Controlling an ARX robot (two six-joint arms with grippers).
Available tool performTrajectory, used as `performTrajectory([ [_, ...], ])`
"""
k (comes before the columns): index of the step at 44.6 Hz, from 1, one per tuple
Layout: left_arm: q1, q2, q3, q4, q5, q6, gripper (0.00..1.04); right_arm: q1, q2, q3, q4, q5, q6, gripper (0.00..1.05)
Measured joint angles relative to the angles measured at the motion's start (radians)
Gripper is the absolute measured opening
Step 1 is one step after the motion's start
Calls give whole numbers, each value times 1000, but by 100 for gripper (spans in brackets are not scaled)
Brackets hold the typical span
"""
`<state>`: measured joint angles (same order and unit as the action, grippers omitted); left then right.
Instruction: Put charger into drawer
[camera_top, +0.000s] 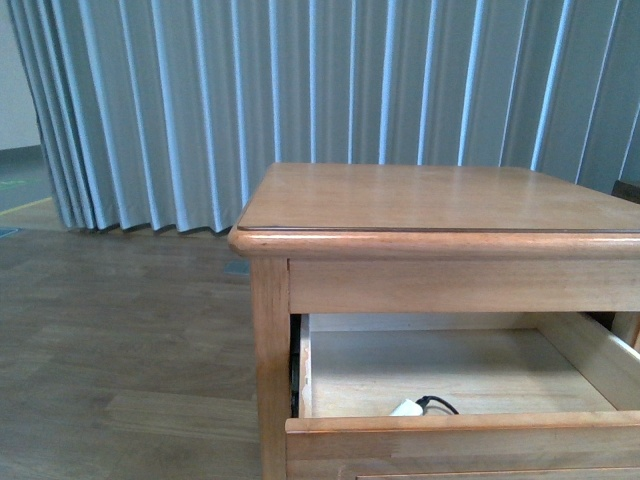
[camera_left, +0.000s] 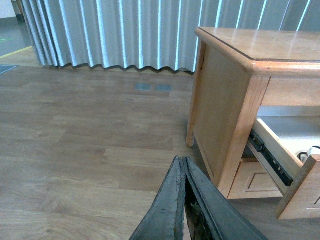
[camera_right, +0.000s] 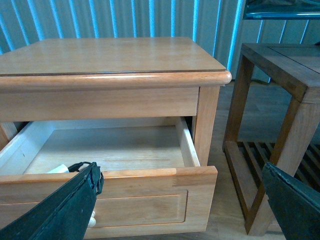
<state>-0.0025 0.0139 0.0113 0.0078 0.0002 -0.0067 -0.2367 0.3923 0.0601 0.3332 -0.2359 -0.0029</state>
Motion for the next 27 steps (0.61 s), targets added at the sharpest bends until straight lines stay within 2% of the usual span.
performTrajectory([
  [12, 0, -9, 0, -7, 0, 0, 6, 0, -1, 0, 0, 0, 0, 96],
  [19, 0, -10, 0, -7, 0, 0, 29, 0, 0, 0, 1, -5, 0, 96],
  [23, 0, -10, 0, -7, 0, 0, 43, -22, 29, -14, 70, -156, -53, 96],
  [27, 0, -10, 0, -7, 0, 0, 57, 11, 60, -14, 52, -192, -119, 96],
])
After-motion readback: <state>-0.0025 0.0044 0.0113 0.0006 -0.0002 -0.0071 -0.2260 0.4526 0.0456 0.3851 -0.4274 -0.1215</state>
